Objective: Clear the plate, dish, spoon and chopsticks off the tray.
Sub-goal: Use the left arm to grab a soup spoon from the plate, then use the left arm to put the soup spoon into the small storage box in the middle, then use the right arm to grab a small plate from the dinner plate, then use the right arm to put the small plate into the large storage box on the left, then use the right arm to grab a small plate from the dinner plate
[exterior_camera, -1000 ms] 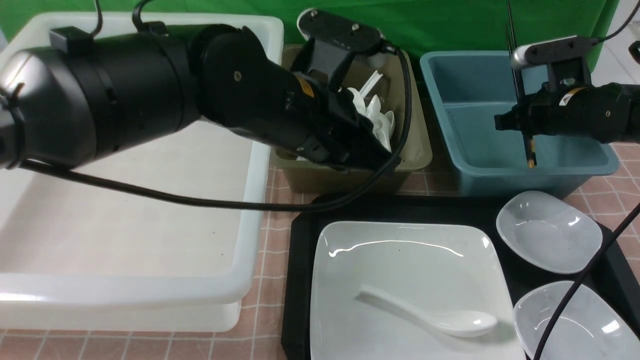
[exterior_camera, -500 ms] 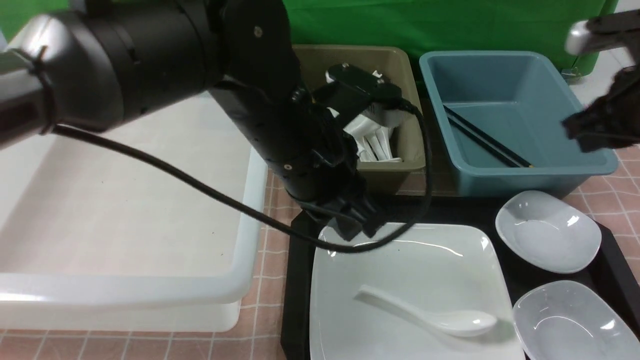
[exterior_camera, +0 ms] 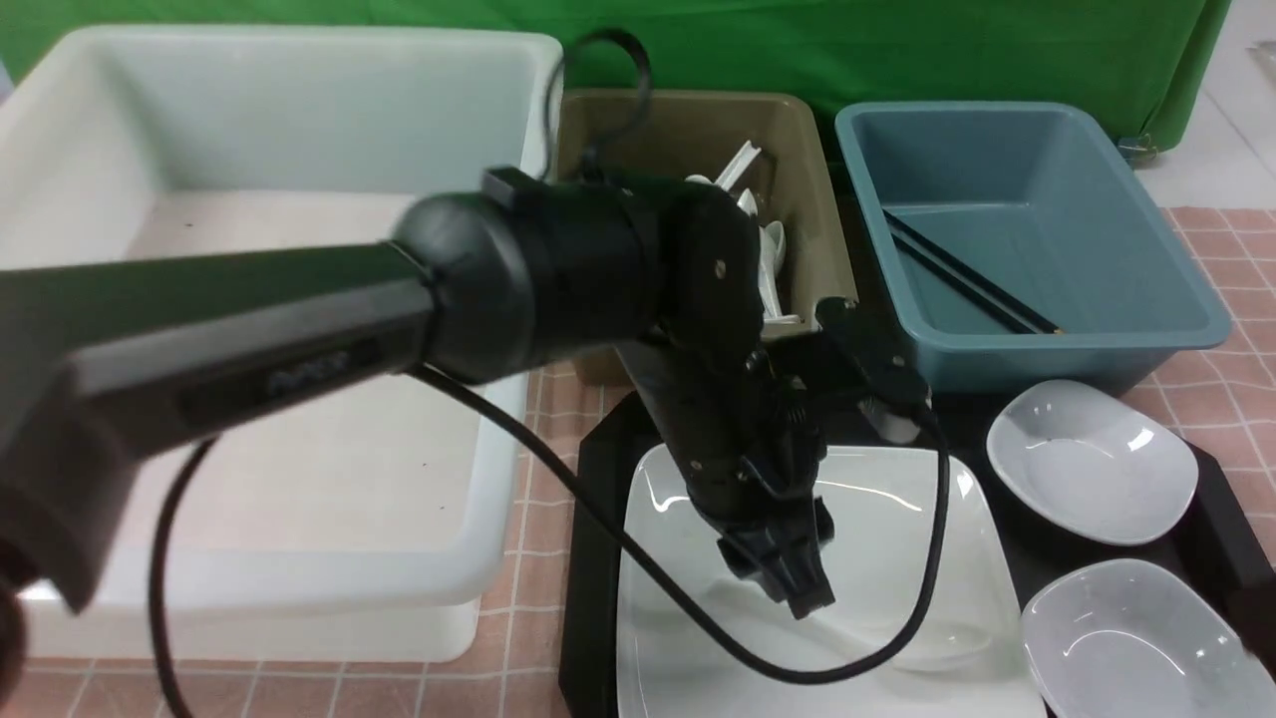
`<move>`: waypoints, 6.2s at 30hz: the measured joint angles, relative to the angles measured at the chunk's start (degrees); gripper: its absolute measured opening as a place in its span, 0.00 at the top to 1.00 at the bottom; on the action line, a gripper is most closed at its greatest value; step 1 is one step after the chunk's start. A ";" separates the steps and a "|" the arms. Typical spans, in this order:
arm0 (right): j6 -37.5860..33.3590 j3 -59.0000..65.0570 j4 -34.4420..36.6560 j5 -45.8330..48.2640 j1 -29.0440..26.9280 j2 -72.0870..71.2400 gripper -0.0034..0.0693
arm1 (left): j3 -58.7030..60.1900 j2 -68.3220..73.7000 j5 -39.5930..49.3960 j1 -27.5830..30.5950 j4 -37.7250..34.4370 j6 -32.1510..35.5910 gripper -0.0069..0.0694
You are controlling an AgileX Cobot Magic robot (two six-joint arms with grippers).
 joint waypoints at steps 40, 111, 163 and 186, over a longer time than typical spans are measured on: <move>-15.28 -5.56 13.30 -24.87 0.00 2.85 0.91 | -17.65 -1.38 -11.22 10.91 8.58 -27.36 0.89; 15.71 8.10 -32.58 -22.17 20.63 26.36 0.83 | -3.32 -12.98 8.18 0.44 -2.58 -11.63 0.91; 5.27 -79.32 -8.40 -8.51 47.02 80.35 0.29 | 22.95 -51.19 5.53 56.04 -4.13 -24.73 0.90; 2.01 -22.59 -27.60 -8.75 11.28 39.74 0.57 | 21.61 -33.99 -6.82 6.45 -9.53 -20.27 0.90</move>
